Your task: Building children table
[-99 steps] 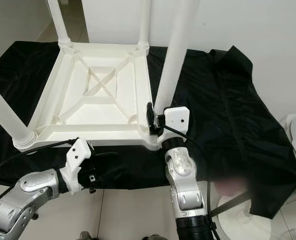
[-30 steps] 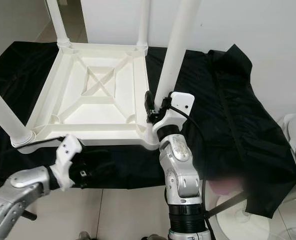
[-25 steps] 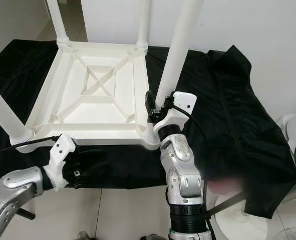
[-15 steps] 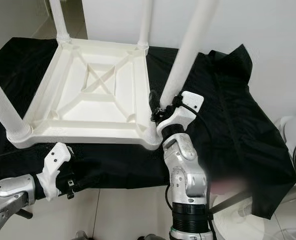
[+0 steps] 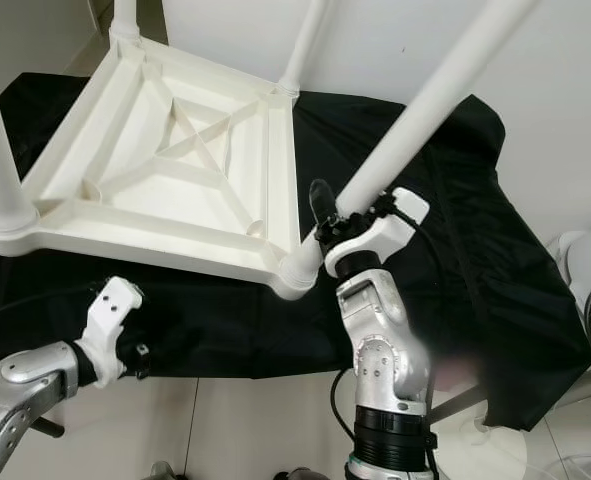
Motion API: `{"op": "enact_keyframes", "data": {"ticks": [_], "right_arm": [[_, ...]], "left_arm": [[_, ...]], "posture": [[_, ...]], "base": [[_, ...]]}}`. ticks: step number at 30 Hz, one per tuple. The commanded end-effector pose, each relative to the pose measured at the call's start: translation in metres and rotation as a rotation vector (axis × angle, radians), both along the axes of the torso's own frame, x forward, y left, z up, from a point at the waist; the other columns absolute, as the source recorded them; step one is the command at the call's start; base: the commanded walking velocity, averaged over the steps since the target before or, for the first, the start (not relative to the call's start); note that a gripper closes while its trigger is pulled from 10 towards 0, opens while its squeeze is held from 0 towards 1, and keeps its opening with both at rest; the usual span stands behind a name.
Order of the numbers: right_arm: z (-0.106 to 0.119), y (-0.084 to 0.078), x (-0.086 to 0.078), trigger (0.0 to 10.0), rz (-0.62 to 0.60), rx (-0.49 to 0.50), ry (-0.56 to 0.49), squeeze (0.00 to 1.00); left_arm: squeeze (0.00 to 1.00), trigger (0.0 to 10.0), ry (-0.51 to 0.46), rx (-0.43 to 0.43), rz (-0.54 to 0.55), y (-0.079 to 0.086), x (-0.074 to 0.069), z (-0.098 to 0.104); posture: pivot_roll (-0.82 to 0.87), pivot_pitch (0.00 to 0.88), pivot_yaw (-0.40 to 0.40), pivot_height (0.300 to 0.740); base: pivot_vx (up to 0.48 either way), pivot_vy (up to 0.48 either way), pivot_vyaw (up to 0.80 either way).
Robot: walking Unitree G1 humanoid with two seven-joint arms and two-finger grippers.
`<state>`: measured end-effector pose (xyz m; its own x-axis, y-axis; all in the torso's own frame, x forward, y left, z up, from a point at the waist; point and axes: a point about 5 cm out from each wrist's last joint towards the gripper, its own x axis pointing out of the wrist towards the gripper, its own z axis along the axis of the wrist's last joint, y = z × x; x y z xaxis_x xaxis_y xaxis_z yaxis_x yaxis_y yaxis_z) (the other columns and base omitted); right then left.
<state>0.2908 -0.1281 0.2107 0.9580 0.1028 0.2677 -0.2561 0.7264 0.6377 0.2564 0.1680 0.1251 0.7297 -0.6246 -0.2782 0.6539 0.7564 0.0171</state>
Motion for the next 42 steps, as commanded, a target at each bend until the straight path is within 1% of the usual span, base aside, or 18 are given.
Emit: {"op": "enact_keyframes", "data": {"ticks": [1,3,6,12,14,16,19,21,23,24,30,32,34,36,39,40,41,42], "right_arm": [[-0.002,0.016,-0.003,10.0,0.077,0.218,0.021,0.0],[-0.005,0.013,-0.004,10.0,0.083,0.255,0.027,0.0],[-0.006,0.011,-0.005,10.0,0.094,0.281,0.027,0.0],[-0.007,0.01,-0.007,10.0,0.121,0.346,0.026,0.0],[-0.007,0.01,-0.007,10.0,0.121,0.346,0.026,0.0],[-0.011,0.008,-0.006,10.0,0.151,0.462,0.035,0.0],[-0.011,0.008,-0.006,10.0,0.151,0.462,0.035,0.0],[-0.017,0.005,-0.005,10.0,0.169,0.585,0.05,0.0],[-0.017,0.005,-0.005,10.0,0.169,0.585,0.05,0.0],[-0.021,0.003,-0.005,10.0,0.177,0.666,0.053,0.0],[-0.031,0.0,-0.003,10.0,0.189,0.775,0.055,0.0],[-0.045,0.001,-0.004,10.0,0.247,0.874,0.066,0.0],[-0.045,0.001,-0.004,10.0,0.247,0.874,0.066,0.0],[-0.06,0.005,-0.001,10.0,0.287,0.936,0.108,0.0],[-0.06,0.005,-0.001,10.0,0.287,0.936,0.108,0.0],[-0.066,0.007,0.0,10.0,0.309,0.969,0.115,0.0],[-0.066,0.007,0.0,10.0,0.309,0.969,0.115,0.0],[-0.071,0.009,0.001,10.0,0.321,0.985,0.12,0.0]], "left_arm": [[0.0,10.0,-0.032,0.013,0.107,0.007,0.008,0.002],[0.0,10.0,-0.099,-0.018,0.284,0.015,0.025,0.012],[0.0,10.0,-0.152,-0.043,0.388,0.022,0.035,0.022],[0.0,10.0,-0.254,-0.041,0.533,0.032,0.047,0.037],[0.0,10.0,-0.254,-0.041,0.533,0.032,0.047,0.037],[0.0,10.0,-0.305,-0.095,0.601,0.03,0.054,0.047],[0.0,10.0,-0.305,-0.095,0.601,0.03,0.054,0.047],[0.0,10.0,-0.342,-0.19,0.611,0.017,0.058,0.057],[0.0,10.0,-0.342,-0.19,0.611,0.017,0.058,0.057],[0.0,10.0,-0.365,-0.243,0.61,0.011,0.058,0.061],[0.0,10.0,-0.356,-0.287,0.617,0.002,0.059,0.057],[0.0,10.0,-0.366,-0.35,0.645,-0.008,0.078,0.07],[0.0,10.0,-0.366,-0.35,0.645,-0.008,0.078,0.07],[0.0,10.0,-0.401,-0.423,0.638,-0.019,0.098,0.098],[0.0,10.0,-0.401,-0.423,0.638,-0.019,0.098,0.098],[0.0,10.0,-0.434,-0.432,0.613,-0.028,0.108,0.118],[0.0,10.0,-0.434,-0.432,0.613,-0.028,0.108,0.118],[0.0,10.0,-0.464,-0.462,0.572,-0.039,0.115,0.141]], "posture": [[0.02,0.109,-0.049,0.74],[0.02,0.107,-0.049,0.74],[0.02,0.106,-0.047,0.74],[0.02,0.106,-0.043,0.74],[0.02,0.106,-0.043,0.74],[0.02,0.106,-0.04,0.74],[0.02,0.106,-0.04,0.74],[0.02,0.102,-0.037,0.74],[0.02,0.102,-0.037,0.74],[0.01,0.099,-0.035,0.74],[0.02,0.097,-0.03,0.74],[0.02,0.096,-0.04,0.74],[0.02,0.096,-0.04,0.74],[0.03,0.093,-0.043,0.74],[0.03,0.093,-0.043,0.74],[0.03,0.093,-0.043,0.74],[0.03,0.093,-0.043,0.74],[0.04,0.091,-0.043,0.74]], "base": [[0.0,0.0,0.0],[0.0,0.0,0.0],[0.0,0.0,0.0],[0.0,0.0,0.0],[0.0,0.0,0.0],[0.0,0.0,0.0],[0.0,0.0,0.0],[0.0,0.0,0.0],[0.0,0.0,0.0],[0.0,0.0,0.0],[0.0,0.0,0.0],[0.0,0.0,0.0],[0.0,0.0,0.0],[0.0,0.0,0.0],[0.0,0.0,0.0],[0.0,0.0,0.0],[0.0,0.0,0.0],[0.0,0.0,0.0]]}}
